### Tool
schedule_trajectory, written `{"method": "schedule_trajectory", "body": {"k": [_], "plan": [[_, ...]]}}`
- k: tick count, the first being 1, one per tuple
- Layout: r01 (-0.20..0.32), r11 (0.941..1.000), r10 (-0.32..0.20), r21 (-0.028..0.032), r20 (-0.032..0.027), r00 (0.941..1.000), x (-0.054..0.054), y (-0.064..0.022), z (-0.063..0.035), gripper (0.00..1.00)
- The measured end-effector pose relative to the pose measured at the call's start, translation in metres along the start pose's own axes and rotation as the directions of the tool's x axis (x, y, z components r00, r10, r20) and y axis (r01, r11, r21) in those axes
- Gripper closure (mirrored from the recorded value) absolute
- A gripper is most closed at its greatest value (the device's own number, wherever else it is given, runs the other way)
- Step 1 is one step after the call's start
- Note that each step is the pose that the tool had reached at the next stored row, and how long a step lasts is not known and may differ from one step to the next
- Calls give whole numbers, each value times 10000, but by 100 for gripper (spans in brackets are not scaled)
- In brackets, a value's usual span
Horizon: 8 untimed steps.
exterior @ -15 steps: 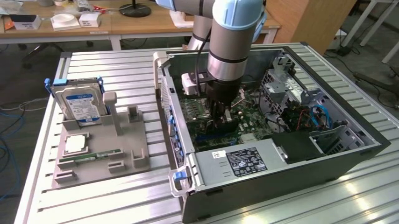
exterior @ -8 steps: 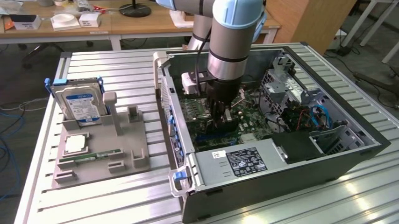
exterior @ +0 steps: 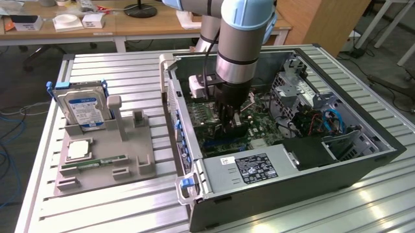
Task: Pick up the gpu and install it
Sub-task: 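Insert the gpu into the slot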
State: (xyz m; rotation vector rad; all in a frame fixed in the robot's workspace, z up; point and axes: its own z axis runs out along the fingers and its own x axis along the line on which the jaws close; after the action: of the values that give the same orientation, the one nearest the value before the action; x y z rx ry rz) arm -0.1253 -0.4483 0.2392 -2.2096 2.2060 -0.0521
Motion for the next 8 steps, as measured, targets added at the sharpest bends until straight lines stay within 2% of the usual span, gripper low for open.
{"method": "schedule_trajectory", "body": {"k": [8], "plan": [[0, 10000, 0, 6, 8, 10000, 0, 0, 27, 74]]}}
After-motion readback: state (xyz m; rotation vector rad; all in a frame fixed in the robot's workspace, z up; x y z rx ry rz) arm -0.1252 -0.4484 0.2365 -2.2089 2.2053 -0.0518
